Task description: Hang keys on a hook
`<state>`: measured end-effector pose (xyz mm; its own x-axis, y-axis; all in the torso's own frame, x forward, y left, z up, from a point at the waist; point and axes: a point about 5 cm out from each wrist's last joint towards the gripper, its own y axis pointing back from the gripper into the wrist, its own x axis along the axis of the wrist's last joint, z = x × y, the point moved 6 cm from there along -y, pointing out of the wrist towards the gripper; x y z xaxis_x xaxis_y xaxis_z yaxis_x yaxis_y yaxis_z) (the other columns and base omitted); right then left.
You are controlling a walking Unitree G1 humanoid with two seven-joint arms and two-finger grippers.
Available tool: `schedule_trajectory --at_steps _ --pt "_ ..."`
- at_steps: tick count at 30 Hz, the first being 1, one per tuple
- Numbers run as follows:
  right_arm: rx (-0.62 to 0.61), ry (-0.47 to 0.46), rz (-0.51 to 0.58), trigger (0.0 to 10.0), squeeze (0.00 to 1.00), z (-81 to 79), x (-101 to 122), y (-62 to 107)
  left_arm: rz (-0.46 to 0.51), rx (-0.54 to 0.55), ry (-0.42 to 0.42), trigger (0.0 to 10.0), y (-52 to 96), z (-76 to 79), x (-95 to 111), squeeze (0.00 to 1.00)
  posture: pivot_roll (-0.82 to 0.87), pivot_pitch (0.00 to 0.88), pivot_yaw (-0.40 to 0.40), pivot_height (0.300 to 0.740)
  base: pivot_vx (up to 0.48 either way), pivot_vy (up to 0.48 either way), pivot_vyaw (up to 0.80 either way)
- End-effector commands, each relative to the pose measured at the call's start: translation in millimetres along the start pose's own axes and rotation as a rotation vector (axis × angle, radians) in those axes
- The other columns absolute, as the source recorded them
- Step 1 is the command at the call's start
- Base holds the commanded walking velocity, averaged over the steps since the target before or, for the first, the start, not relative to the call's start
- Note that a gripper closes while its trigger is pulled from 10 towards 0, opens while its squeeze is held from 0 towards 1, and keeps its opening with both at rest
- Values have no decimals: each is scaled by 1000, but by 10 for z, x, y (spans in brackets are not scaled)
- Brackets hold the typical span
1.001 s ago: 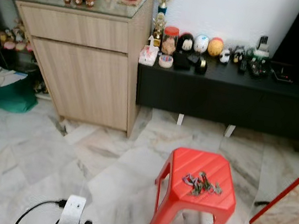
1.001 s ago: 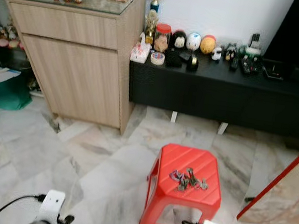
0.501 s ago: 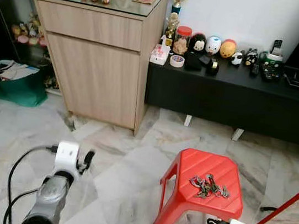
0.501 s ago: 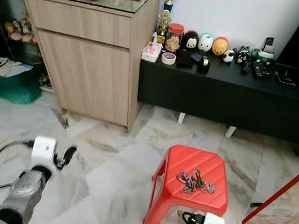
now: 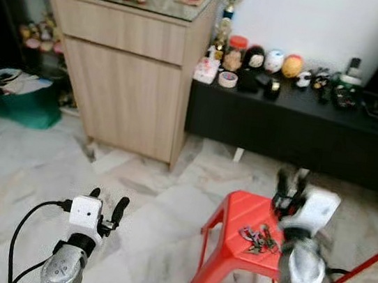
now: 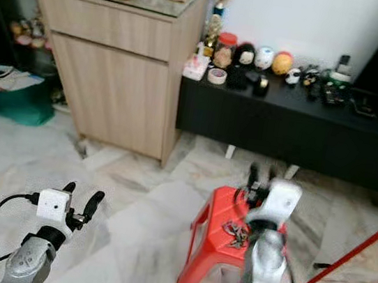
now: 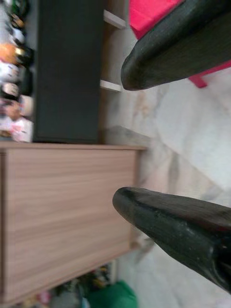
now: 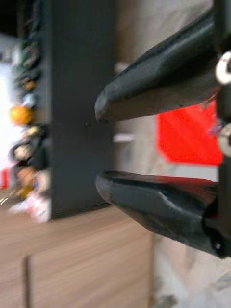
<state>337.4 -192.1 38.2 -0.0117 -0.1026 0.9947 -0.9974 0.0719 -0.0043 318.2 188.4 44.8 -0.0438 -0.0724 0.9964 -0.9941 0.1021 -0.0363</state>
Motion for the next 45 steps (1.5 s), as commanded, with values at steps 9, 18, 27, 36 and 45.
schedule_trajectory --at_steps 9,18,27,36,45 --pt "-117 9 10 10000 0 253 46 280 49 5 20 10000 -85 8 251 0 27 3 -41 737 0 0 0" --pt "-106 -7 -17 10000 0 167 49 229 42 7 44 10000 -88 16 291 0 37 14 -43 737 0 0 0" --pt "-83 -19 -12 10000 0 63 105 133 28 -23 47 10000 -117 44 306 0 28 23 -28 737 80 0 0" --pt "-92 -28 -15 10000 0 59 108 103 20 -36 48 10000 -165 47 325 0 27 16 -23 737 261 0 0" --pt "-70 -36 -23 10000 0 -5 112 59 18 -44 55 10000 -165 80 329 0 34 14 -28 737 287 0 0"
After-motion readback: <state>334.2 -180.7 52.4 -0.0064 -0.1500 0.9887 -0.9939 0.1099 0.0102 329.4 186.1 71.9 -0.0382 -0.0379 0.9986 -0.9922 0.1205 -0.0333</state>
